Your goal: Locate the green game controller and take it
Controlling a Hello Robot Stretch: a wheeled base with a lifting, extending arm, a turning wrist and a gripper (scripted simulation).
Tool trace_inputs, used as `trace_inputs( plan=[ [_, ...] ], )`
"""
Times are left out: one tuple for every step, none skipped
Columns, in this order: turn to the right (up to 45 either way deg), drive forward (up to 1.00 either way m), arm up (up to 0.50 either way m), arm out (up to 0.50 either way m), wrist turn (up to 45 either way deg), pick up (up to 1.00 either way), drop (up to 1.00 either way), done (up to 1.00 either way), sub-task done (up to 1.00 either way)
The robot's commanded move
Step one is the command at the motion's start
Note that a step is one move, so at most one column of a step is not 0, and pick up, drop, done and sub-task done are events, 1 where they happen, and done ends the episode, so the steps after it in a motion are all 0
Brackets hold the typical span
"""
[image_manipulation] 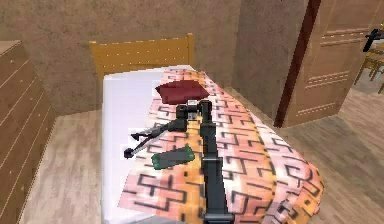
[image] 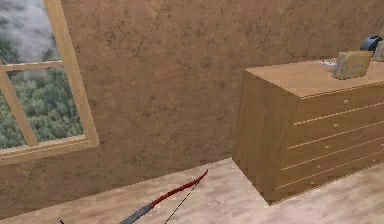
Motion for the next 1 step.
trace_inputs(
  plan=[
    [0.0,0.0,0.0,0.0,39.0,0.0,0.0,0.0,0.0]
  ],
)
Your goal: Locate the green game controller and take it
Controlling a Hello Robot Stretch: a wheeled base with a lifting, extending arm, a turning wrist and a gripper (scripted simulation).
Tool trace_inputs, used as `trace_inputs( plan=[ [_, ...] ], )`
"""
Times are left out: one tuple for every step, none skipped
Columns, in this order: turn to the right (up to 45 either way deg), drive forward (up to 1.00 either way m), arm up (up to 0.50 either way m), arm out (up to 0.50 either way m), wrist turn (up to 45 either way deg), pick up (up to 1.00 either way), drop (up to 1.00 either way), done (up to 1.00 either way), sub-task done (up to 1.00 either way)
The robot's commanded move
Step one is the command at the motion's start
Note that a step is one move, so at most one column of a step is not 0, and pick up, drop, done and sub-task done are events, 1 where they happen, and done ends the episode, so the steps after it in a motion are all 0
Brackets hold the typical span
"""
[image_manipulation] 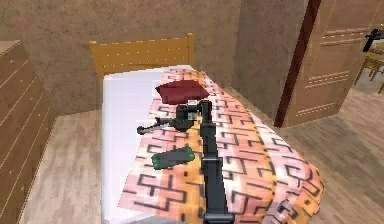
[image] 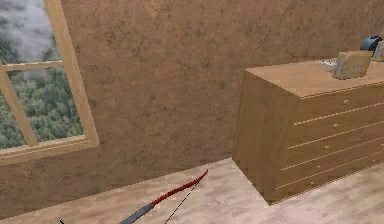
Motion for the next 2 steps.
trace_inputs(
  plan=[
    [0.0,0.0,-0.3,0.0,0.0,0.0,0.0,0.0,0.0],
    [0.0,0.0,0.0,0.0,0.0,1.0,0.0,0.0,0.0]
  ],
)
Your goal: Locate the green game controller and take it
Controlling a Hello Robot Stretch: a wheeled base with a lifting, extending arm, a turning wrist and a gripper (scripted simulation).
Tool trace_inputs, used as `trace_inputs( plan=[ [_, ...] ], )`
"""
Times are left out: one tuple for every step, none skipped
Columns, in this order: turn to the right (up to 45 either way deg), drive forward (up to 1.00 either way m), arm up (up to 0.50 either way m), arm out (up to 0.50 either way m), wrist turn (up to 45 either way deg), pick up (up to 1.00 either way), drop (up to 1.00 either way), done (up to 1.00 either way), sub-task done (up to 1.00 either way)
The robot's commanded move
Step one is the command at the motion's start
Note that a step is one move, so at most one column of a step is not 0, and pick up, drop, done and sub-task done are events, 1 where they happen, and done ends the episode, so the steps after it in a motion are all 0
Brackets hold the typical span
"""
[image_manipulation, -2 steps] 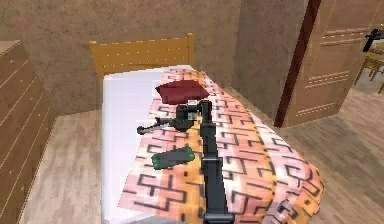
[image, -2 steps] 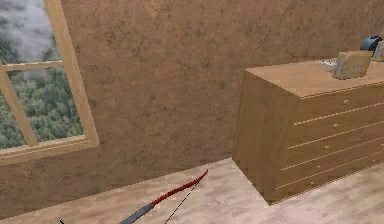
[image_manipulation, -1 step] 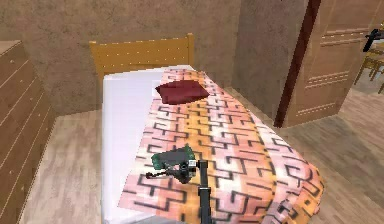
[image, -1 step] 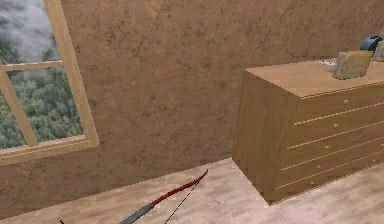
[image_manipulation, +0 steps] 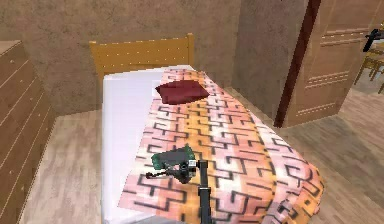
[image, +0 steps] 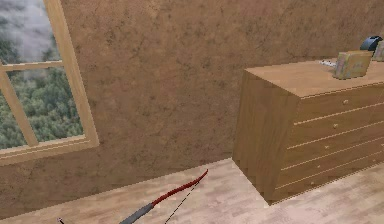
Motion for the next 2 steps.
trace_inputs(
  plan=[
    [0.0,0.0,0.1,0.0,0.0,0.0,0.0,0.0,0.0],
    [0.0,0.0,0.0,0.0,0.0,0.0,0.0,1.0,0.0]
  ],
)
